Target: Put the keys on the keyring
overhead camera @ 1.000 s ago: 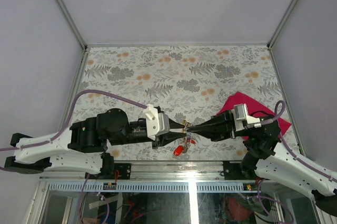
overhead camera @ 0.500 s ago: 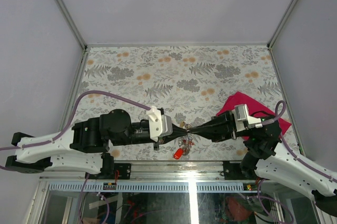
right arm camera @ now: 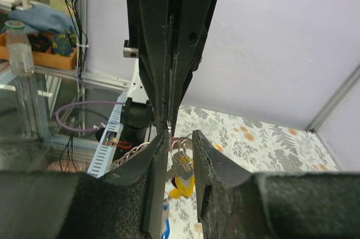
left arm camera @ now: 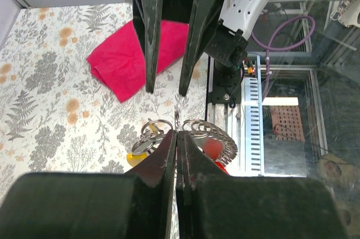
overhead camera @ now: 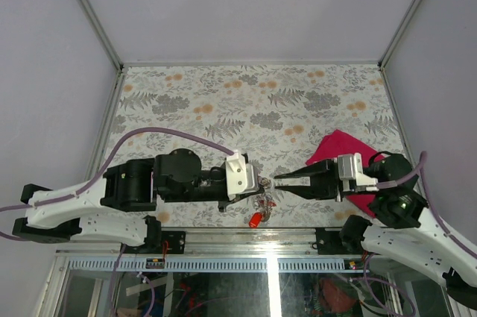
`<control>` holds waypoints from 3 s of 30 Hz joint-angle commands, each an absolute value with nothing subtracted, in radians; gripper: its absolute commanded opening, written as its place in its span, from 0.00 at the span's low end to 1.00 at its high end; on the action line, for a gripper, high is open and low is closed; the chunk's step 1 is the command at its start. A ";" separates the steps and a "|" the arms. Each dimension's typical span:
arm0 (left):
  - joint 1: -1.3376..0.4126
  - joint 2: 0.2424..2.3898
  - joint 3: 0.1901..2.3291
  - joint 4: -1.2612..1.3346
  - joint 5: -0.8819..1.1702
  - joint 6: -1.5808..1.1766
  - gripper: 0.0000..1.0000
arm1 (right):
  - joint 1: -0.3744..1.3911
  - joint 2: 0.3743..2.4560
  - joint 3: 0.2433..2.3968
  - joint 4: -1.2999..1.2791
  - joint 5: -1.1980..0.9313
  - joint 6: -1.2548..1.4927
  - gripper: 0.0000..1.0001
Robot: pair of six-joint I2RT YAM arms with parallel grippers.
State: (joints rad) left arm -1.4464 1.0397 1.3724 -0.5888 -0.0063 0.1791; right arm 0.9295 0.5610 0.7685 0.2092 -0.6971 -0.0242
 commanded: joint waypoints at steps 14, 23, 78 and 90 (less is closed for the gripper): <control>-1.449 1.197 1.611 -0.866 -0.052 0.247 0.00 | 0.935 0.648 0.906 -0.099 -0.756 -0.154 0.32; -1.450 1.258 1.690 -0.958 -0.078 0.254 0.00 | 0.935 0.649 0.870 -0.056 -0.787 -0.126 0.33; -1.094 0.843 1.112 -0.450 -0.019 -0.101 0.39 | 0.935 0.496 0.671 0.208 -0.654 -0.361 0.00; -0.616 0.875 0.747 -0.322 0.099 -0.343 0.42 | 0.935 0.560 0.742 -0.047 -0.463 -0.291 0.00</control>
